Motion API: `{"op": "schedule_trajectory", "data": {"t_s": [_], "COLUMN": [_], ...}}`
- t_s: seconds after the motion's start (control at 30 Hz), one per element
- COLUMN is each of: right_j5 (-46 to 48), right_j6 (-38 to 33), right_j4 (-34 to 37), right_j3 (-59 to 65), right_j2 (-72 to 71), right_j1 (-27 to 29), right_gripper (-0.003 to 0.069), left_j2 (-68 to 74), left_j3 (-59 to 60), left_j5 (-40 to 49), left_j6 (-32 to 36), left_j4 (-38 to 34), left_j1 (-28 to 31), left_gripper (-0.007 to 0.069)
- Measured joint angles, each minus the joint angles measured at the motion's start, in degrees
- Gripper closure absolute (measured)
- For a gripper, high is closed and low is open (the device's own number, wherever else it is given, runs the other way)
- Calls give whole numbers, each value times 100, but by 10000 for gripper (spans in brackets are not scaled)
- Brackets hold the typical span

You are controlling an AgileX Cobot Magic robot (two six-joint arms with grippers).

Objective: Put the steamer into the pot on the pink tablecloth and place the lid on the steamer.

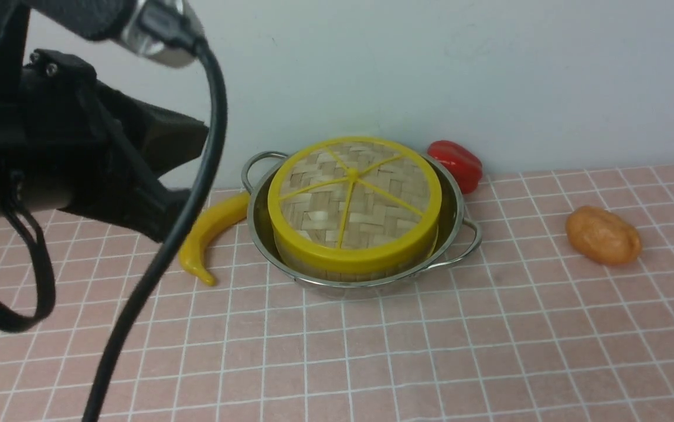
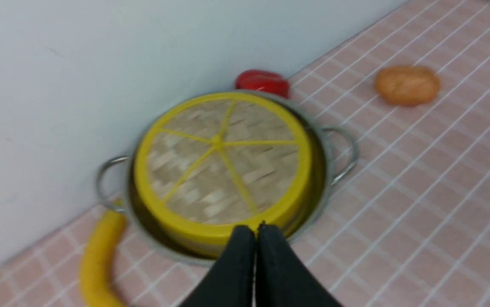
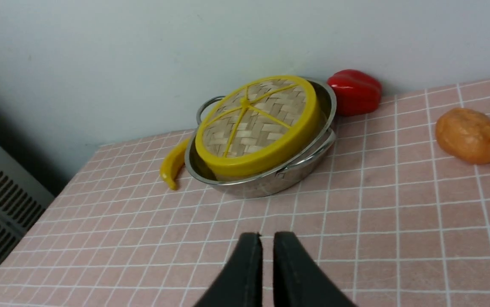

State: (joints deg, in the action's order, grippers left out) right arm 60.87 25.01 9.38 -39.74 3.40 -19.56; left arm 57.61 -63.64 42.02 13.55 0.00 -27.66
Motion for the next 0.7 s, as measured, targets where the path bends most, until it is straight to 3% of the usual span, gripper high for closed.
{"op": "schedule_trajectory", "data": {"t_s": [0.17,0.2,0.27,0.43,0.6,0.7], "right_j5": [0,0,0,0,0,0], "right_j6": [0,5,11,121,140,140], "right_j4": [147,191,214,246,250,250], "right_j3": [0,0,0,0,0,0], "right_j2": [0,0,0,0,0,0], "right_j1": [0,0,0,0,0,0], "right_gripper": [583,578,575,559,545,538], "left_j2": [-513,-966,-1184,-3212,-4913,-5453], "left_j3": [993,1646,1959,4435,6006,6364], "left_j5": [-468,-820,-995,-2281,-2866,-2907], "left_j6": [57,-22,-92,-558,-649,-654], "left_j4": [252,246,233,213,208,208], "left_j1": [596,1058,1263,2604,3193,3249], "left_gripper": [619,613,613,604,602,599]}}
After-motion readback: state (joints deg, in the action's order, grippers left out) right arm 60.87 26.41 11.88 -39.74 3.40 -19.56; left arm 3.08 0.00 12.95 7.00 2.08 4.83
